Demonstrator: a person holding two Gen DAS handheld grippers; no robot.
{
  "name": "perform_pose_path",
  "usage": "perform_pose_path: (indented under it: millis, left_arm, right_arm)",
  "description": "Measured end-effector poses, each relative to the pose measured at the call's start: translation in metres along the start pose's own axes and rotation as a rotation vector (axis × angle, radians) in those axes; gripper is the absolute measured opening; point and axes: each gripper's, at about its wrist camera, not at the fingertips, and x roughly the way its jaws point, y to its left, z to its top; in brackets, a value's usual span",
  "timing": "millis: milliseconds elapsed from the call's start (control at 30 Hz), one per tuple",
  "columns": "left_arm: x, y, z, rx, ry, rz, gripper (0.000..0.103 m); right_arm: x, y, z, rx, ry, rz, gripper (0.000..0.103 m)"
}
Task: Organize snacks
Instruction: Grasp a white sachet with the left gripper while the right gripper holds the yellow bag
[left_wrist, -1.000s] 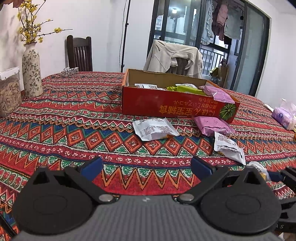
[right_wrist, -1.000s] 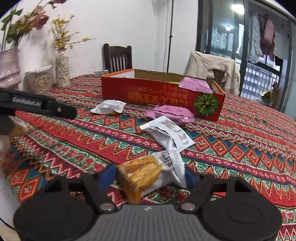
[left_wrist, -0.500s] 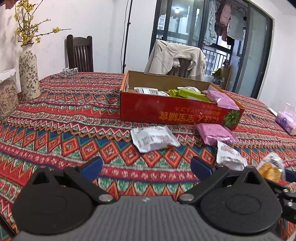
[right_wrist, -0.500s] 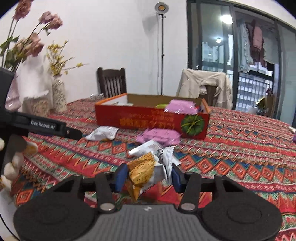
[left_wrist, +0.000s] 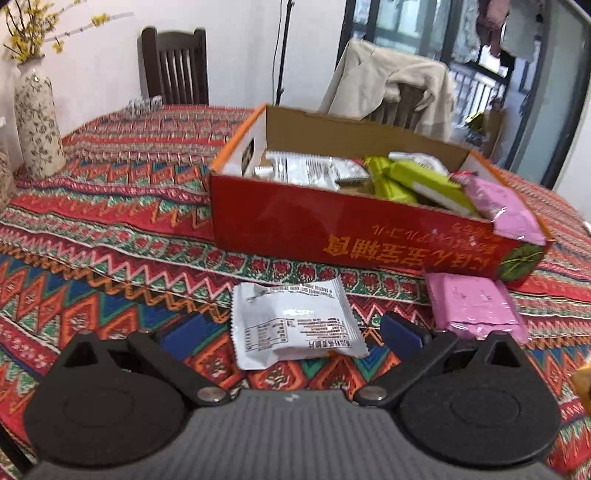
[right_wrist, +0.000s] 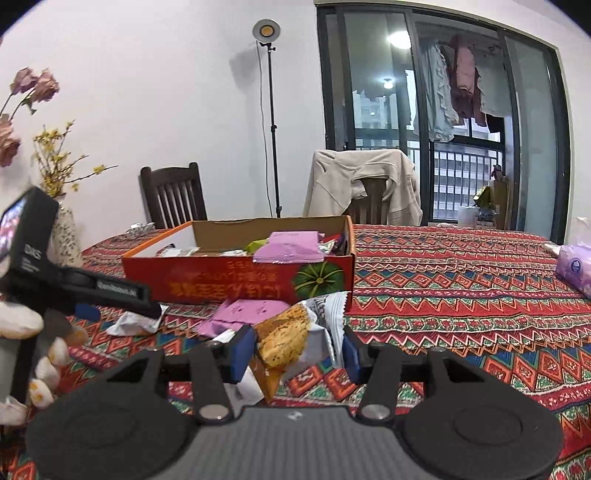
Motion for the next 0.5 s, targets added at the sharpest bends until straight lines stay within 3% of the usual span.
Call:
perform_pose_path:
  millis: [200, 333, 500]
  left_arm:
    - [0.015, -0.008, -0.001, 0.008, 0.019, 0.055, 0.102]
    - [0.011, -0.009, -0.001, 0.024, -0.004, 0.070, 0.079]
    - [0.005, -0.007, -0.001, 0.017, -0.015, 0.033, 0.074]
  right_arm:
    - [0.013, -0.007, 0.005, 0.019, 0.004, 0.004, 0.049]
    - [0.019, -0.009, 0.006, 0.027, 0.008, 0.009, 0.049]
    - [0.021, -0.011, 0.008, 0.027, 0.009, 0.009, 0.049]
